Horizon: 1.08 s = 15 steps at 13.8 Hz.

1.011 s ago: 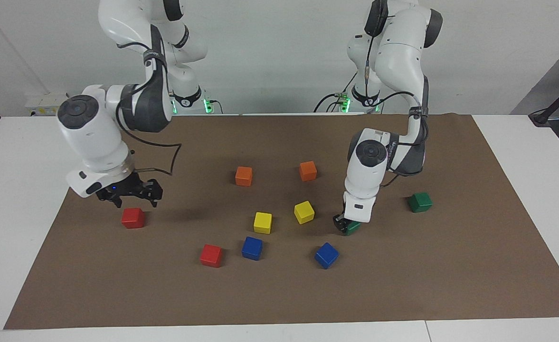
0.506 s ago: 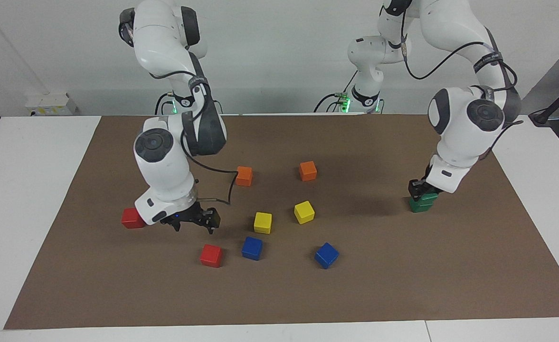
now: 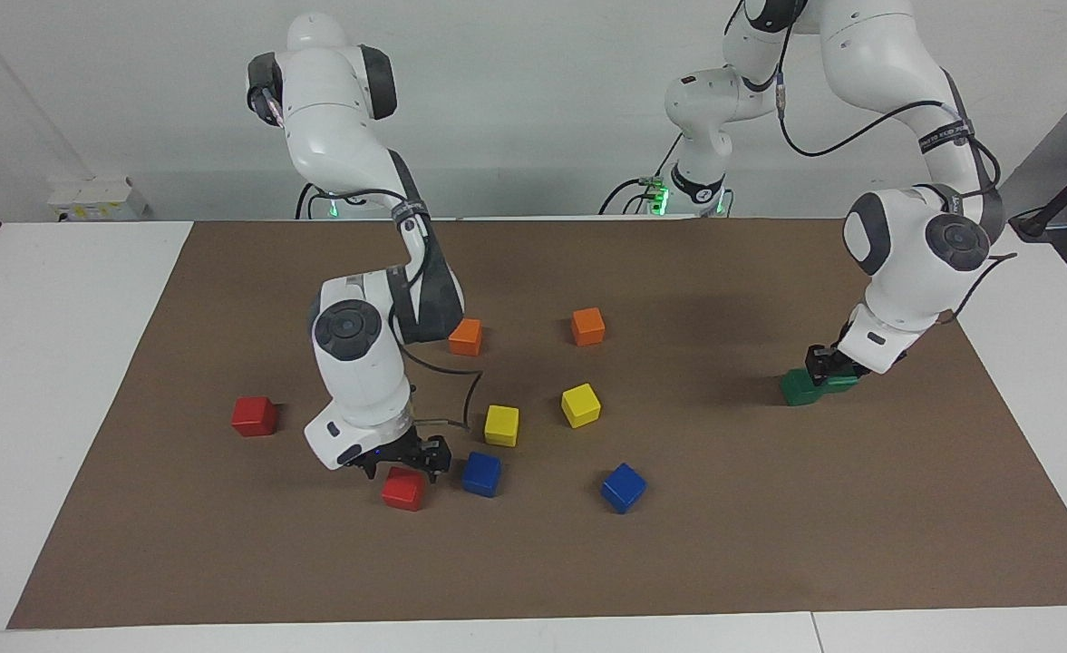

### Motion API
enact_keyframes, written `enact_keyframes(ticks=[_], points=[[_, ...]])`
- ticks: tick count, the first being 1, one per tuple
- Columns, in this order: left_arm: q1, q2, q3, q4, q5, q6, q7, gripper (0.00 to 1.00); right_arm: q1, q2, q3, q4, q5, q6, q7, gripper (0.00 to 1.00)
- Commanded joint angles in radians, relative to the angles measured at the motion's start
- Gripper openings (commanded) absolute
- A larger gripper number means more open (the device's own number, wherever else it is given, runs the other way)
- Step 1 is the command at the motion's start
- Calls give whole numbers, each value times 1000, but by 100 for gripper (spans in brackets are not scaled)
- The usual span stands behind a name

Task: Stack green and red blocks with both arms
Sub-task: 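Stack green on green with the left gripper while the right gripper grasps red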

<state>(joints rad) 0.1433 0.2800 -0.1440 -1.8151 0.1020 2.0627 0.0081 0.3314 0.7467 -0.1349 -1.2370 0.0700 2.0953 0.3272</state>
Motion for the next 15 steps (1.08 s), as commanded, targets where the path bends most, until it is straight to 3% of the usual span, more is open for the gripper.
enact_keyframes(ticks=[1,7,8,9,10,11,12,13,15], points=[[9,-24,-9,-52,-33,48,23,0,-12,46,5,41,-6,34,53,100],[10,-38,-8,-104,-33,90,23,0,-17,77,3,28,-33,84,107,100],[10,-42,-8,-114,-33,94,23,0,-17,77,3,28,-32,85,108,82],[10,-45,-8,-124,-33,97,23,0,-18,77,5,28,-30,85,107,56],[10,-48,-8,-128,-33,100,23,5,-20,77,5,28,-27,81,107,9],[10,-50,-6,-133,-33,102,24,39,-20,77,5,28,-22,81,108,0],[10,-51,-6,-141,-33,106,24,79,-20,77,5,28,-21,80,110,0],[10,-54,-6,-144,-33,108,24,100,-22,75,5,28,-22,78,110,0],[12,-58,-5,-141,-33,96,24,100,-26,71,3,28,-36,63,110,0]])
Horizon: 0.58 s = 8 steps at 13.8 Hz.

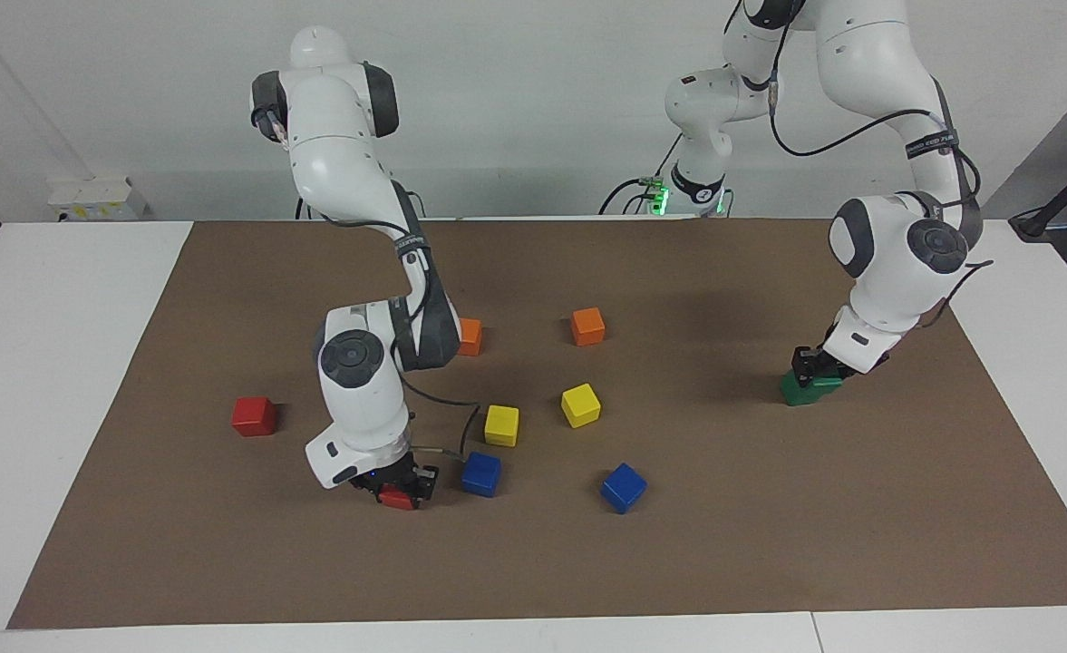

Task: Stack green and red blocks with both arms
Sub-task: 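Stack green on green with the left gripper while the right gripper grasps red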

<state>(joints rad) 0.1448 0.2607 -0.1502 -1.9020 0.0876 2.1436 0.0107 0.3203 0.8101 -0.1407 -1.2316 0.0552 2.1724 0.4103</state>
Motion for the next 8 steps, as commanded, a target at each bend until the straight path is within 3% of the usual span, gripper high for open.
enact_keyframes(ticks=[1,3,5,7,8], points=[[12,-40,3,-48,-19,13,22,100,-24,-3,7,24,-24,-32,16,0],[15,-70,3,-17,-19,-13,17,100,-37,-72,4,23,-50,-116,-68,0],[15,-127,3,62,-19,-133,15,100,-90,-162,6,-30,-48,-187,-164,0],[4,-187,1,170,-19,-333,15,100,-138,-285,7,-170,-37,-191,-285,0],[2,-230,0,176,-19,-385,14,100,-155,-349,7,-271,-37,-172,-321,0]])
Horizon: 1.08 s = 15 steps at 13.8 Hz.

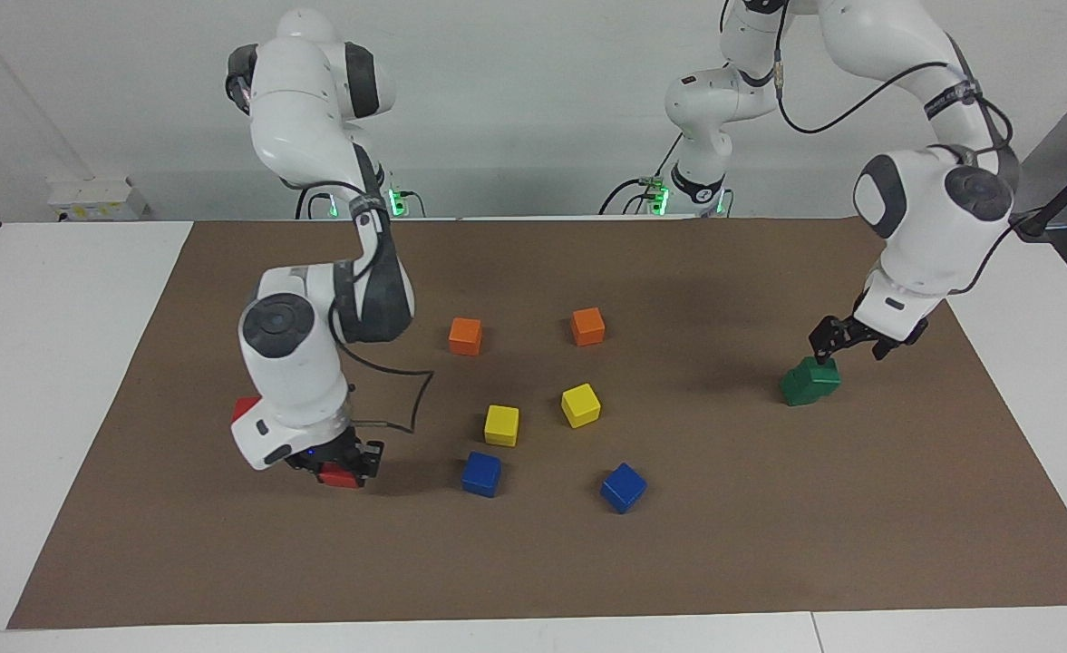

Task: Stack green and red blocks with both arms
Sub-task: 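Open the left gripper while the right gripper stacks red on the red block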

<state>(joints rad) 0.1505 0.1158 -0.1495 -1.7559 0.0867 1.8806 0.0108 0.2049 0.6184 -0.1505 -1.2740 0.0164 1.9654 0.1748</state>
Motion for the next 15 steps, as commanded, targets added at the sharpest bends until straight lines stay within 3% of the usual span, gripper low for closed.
enact_keyframes(ticks=[1,4,7,9,13,15], points=[[-3,-126,-2,23,-18,-156,12,100,-64,-217,17,-326,4,88,-115,0],[-11,-180,-4,-6,-21,-242,12,100,-134,-298,17,-505,4,212,-211,0],[-34,-196,28,-48,-22,-183,5,100,-183,-324,17,-596,5,289,-282,0],[-100,-156,99,62,-79,-251,-6,100,-185,-325,17,-608,5,309,-281,0],[-127,-113,102,192,-102,-352,-8,100,-200,-324,17,-631,7,347,-293,0],[-129,-116,102,175,-94,-336,-15,100,-202,-330,17,-682,7,418,-320,0]])
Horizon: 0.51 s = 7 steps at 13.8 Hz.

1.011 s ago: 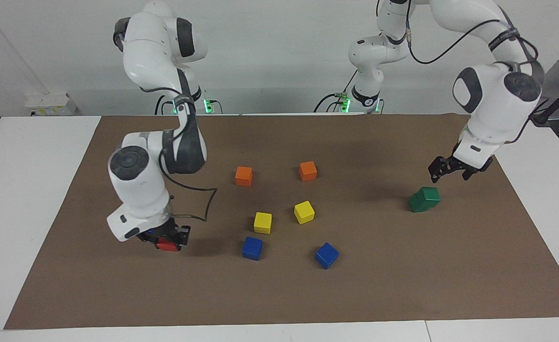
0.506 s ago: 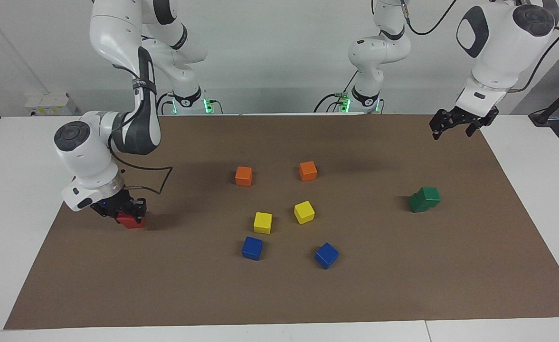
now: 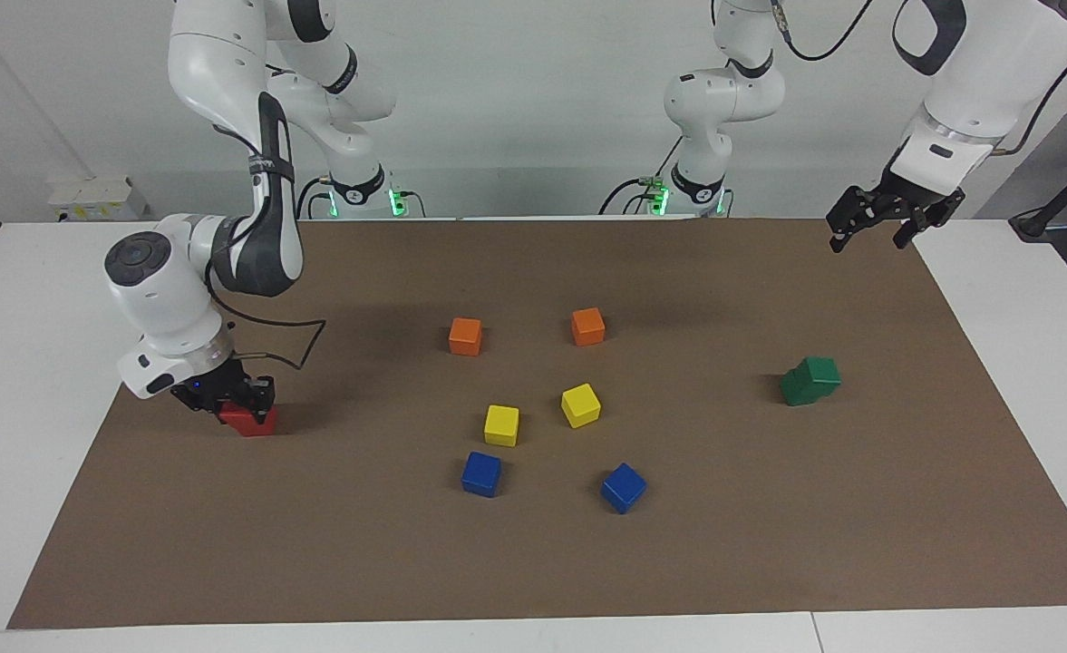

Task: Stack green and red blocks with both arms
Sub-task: 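Open the left gripper while the right gripper stacks red on the red block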

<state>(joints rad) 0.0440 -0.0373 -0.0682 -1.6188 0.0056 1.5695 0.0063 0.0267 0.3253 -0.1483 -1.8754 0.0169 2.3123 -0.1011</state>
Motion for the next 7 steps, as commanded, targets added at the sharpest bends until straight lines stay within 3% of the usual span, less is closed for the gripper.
enact_keyframes(ticks=[1,5,6,7], points=[[-24,25,21,8,-12,-20,-29,100,-24,-38,15,-83,6,78,-45,0],[-24,10,21,-15,-12,-20,-37,100,-24,-40,16,-83,23,73,-37,0],[-24,4,21,-30,-12,-20,-32,100,-24,-40,15,-85,49,71,-37,42],[-24,0,21,-30,-12,-20,-35,100,-24,-42,15,-83,55,65,-37,99]])
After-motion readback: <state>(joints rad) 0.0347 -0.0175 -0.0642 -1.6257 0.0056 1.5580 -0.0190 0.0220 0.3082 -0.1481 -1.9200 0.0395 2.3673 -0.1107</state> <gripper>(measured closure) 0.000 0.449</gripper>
